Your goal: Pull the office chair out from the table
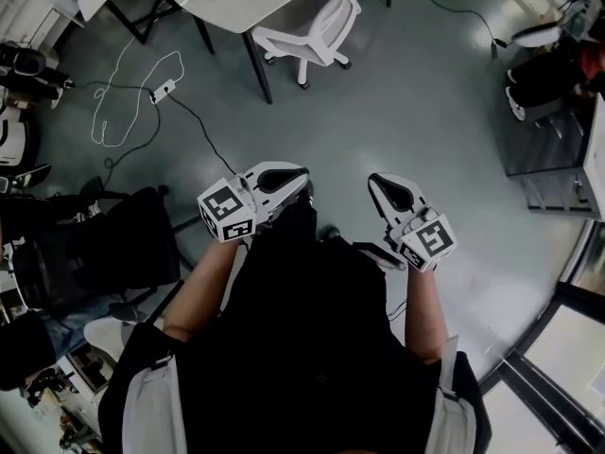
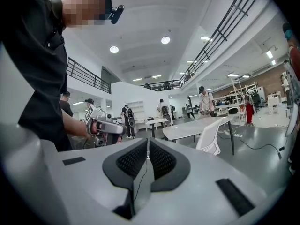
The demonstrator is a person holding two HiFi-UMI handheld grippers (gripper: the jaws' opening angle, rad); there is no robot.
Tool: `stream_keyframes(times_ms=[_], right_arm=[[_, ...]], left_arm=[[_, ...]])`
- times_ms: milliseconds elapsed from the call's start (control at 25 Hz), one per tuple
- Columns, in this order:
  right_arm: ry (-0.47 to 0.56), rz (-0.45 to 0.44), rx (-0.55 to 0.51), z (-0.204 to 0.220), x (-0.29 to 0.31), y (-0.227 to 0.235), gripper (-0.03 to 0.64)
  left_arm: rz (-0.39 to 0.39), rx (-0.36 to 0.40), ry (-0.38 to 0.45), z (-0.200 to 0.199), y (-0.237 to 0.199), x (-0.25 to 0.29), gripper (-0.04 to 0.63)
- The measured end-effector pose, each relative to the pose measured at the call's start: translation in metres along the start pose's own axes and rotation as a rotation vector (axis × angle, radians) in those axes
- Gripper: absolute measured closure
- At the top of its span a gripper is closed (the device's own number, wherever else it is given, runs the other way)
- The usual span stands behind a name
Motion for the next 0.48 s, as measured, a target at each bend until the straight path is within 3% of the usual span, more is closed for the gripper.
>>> stream_keyframes(times_ms=[480], right_arm=[[-0.042,-0.009,-0.042,-0.034,0.098,0.071,0.591]], left_arm=[[-0.01,-0.01,0.069,-0.044,-0.124,0.014,0.583]])
Point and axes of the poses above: the fingertips, and each gripper's own axes: x forward along the fingers, y to its right, z out of its underside, the point moved 2 cm from there along -x, backward along the fingers, and after that the axes turned 3 degrees about -z, right-handed, at the moved point
